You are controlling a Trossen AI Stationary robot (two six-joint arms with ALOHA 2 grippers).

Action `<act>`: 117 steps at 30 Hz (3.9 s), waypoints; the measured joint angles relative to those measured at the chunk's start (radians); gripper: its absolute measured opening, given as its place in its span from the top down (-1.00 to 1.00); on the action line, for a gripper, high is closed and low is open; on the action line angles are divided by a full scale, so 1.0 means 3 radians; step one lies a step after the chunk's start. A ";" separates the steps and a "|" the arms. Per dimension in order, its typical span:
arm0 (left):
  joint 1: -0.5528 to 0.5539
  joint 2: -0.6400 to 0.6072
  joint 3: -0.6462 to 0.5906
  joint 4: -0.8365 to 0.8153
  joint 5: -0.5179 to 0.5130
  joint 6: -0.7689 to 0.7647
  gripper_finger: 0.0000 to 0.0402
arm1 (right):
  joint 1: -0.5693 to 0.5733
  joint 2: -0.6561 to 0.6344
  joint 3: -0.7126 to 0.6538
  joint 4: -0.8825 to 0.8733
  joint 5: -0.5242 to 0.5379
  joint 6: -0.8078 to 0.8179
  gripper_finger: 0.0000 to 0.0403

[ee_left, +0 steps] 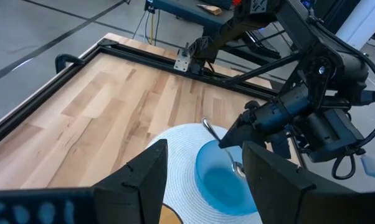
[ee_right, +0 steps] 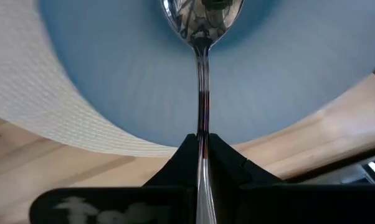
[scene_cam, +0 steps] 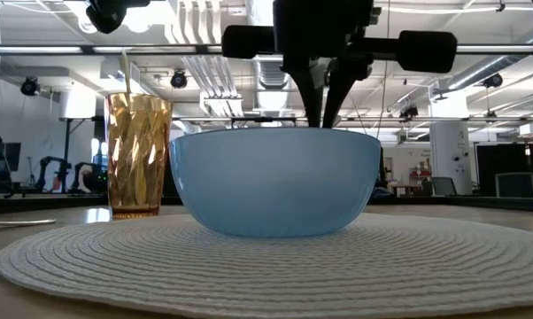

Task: Pick & Place Utensil
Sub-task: Put the silver spoon into the blue bowl on the white mat

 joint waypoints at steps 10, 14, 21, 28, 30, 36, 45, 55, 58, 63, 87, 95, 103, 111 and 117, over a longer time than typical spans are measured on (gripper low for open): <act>-0.0001 0.0000 0.0000 0.0002 0.0000 0.0009 0.01 | 0.0008 0.0000 0.0000 0.0071 0.0114 -0.0130 0.94; 0.0000 0.0000 0.0000 0.0006 0.0000 0.0011 0.01 | 0.0031 0.0000 0.0000 0.0102 0.0131 -0.0155 0.94; -0.0001 0.0000 0.0000 0.0012 0.0000 0.0011 0.01 | -0.0009 0.0000 -0.0001 0.0103 0.0129 -0.0100 0.94; 0.0000 0.0000 0.0000 0.0010 0.0003 0.0015 0.01 | -0.0057 0.0001 -0.0001 0.0111 0.0039 -0.0070 0.94; 0.0000 0.0000 0.0000 0.0008 0.0014 0.0015 0.01 | -0.0057 0.0001 -0.0001 0.0116 -0.0009 -0.0067 0.94; 0.0000 0.0000 0.0000 0.0005 0.0017 0.0014 0.01 | -0.0047 0.0001 -0.0001 0.0120 -0.0073 -0.0043 0.94; -0.0001 0.0000 0.0000 0.0005 0.0033 0.0014 0.01 | -0.0043 0.0001 -0.0001 0.0120 -0.0298 -0.0061 0.94; 0.0000 0.0000 0.0000 0.0006 0.0039 0.0013 0.01 | -0.0050 0.0001 -0.0001 0.0140 -0.0572 0.0008 0.94; 0.0000 0.0000 0.0000 0.0005 0.0040 0.0013 0.01 | -0.0048 0.0003 -0.0001 0.0142 -0.0589 0.0021 0.94; 0.0000 0.0000 0.0000 0.0006 0.0048 0.0013 0.01 | -0.0052 0.0003 -0.0001 0.0151 -0.0586 0.0036 0.94; -0.0001 -0.0014 0.0000 0.0007 0.0104 0.0011 0.01 | -0.0175 0.0008 -0.0088 0.0412 -0.0914 0.0281 0.94; -0.0001 -0.0036 0.0000 0.0007 0.0106 0.0011 0.01 | -0.0186 0.0006 -0.0158 0.0461 -0.0904 0.0297 0.94; 0.0000 -0.0042 0.0000 0.0007 0.0104 0.0011 0.01 | -0.0185 0.0006 -0.0126 0.0476 -0.0905 0.0292 0.94; 0.0000 -0.0042 0.0000 0.0006 0.0104 0.0011 0.01 | -0.0185 0.0006 -0.0057 0.0475 -0.0912 0.0290 0.93; -0.0001 -0.0042 0.0000 0.0006 0.0104 0.0011 0.01 | -0.0185 0.0006 -0.0047 0.0475 -0.0911 0.0290 0.72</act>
